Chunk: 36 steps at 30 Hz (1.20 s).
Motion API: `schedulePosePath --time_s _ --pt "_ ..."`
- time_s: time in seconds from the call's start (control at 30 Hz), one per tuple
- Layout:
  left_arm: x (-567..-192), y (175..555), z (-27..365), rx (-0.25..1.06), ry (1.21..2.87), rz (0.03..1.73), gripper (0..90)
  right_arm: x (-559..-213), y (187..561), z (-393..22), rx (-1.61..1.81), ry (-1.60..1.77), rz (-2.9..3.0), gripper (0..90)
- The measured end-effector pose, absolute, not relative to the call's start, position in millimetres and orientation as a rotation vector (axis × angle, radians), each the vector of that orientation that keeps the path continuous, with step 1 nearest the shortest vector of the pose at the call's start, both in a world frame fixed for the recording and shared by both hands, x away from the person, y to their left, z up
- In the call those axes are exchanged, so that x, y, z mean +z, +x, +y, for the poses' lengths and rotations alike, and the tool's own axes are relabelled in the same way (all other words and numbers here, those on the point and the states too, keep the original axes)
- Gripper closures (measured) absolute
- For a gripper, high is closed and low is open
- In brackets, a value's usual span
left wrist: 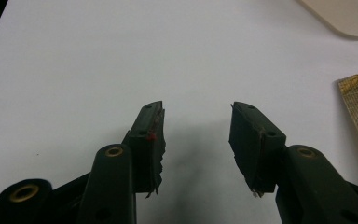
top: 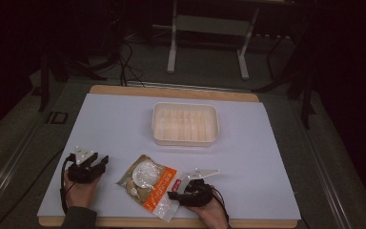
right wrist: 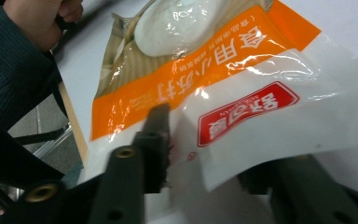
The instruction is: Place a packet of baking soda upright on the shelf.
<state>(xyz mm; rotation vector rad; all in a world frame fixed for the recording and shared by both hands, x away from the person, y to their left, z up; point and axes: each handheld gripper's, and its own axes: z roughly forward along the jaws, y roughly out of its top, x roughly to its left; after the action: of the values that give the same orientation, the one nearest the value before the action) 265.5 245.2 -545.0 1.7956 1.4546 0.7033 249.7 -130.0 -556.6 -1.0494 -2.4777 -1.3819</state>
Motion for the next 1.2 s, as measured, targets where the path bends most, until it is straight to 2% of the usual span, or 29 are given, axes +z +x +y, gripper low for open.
schedulePosePath --time_s 0.1,0.2,0.3,0.53,1.2 --pt "-544.7 265.2 245.3 0.703 1.794 1.455 54.6 -557.0 249.1 -128.7 -1.381 -1.047 -2.464 68.4" --pt "-544.7 265.2 245.3 0.702 1.793 1.453 54.5 -555.2 248.8 -129.0 -1.399 -1.059 -2.452 80.7" --pt "-544.8 265.3 245.0 0.702 1.796 1.453 54.5 -551.1 249.2 -127.8 -1.412 -1.040 -2.459 87.1" --pt "-544.0 264.2 244.9 0.716 1.788 1.455 54.6 -540.8 253.7 -126.3 -1.436 -0.980 -2.505 90.0" --pt "-546.8 265.8 245.5 0.713 1.792 1.467 54.7 -486.5 282.4 -107.5 -1.525 -0.903 -2.513 90.0"
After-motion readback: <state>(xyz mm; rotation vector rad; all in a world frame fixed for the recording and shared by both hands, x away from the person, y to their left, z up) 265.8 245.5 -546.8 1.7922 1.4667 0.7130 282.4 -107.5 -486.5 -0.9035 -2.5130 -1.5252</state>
